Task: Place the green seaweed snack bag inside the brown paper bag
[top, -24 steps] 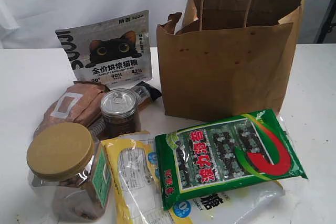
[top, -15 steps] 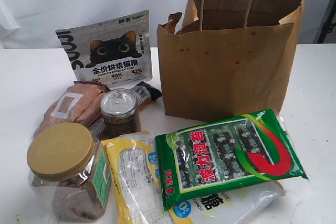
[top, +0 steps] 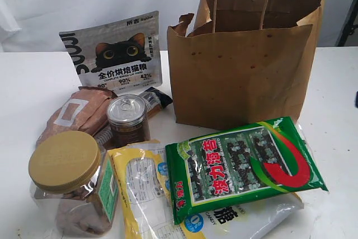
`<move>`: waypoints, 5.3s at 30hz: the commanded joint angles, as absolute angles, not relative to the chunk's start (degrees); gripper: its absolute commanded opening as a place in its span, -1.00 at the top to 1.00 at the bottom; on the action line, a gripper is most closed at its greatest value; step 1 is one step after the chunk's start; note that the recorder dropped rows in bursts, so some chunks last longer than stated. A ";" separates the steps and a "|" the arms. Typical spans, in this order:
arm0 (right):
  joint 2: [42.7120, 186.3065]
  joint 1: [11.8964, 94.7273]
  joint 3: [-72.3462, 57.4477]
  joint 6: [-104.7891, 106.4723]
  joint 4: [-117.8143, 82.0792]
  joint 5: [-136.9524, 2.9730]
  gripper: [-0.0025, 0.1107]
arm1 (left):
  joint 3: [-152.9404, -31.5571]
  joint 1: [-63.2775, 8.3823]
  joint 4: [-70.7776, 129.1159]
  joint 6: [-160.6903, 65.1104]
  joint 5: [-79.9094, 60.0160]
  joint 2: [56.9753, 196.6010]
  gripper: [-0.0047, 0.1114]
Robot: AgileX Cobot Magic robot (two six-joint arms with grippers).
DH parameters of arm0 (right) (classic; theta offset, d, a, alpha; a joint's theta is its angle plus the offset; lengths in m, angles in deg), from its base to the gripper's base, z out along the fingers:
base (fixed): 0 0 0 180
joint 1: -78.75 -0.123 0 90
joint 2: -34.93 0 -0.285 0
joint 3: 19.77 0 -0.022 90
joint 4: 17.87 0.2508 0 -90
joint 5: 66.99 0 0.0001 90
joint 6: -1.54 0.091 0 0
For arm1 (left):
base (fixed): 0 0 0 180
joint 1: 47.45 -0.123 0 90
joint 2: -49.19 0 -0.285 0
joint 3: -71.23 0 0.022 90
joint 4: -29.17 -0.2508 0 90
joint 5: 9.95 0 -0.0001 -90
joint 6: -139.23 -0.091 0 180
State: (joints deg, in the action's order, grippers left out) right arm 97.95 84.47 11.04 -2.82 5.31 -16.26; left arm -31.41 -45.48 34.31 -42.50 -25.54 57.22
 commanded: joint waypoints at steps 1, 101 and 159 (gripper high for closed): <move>105.57 84.39 10.81 -6.20 7.56 -14.77 -0.06 | -31.56 -45.26 34.13 -42.76 -25.21 56.98 0.92; 129.95 92.76 13.28 -52.37 50.56 2.97 0.96 | -31.56 -45.26 34.13 -42.72 -25.21 56.98 0.92; 114.61 87.39 -31.17 -45.15 32.42 -15.25 0.96 | -31.56 -45.26 34.13 -42.82 -25.21 56.98 0.92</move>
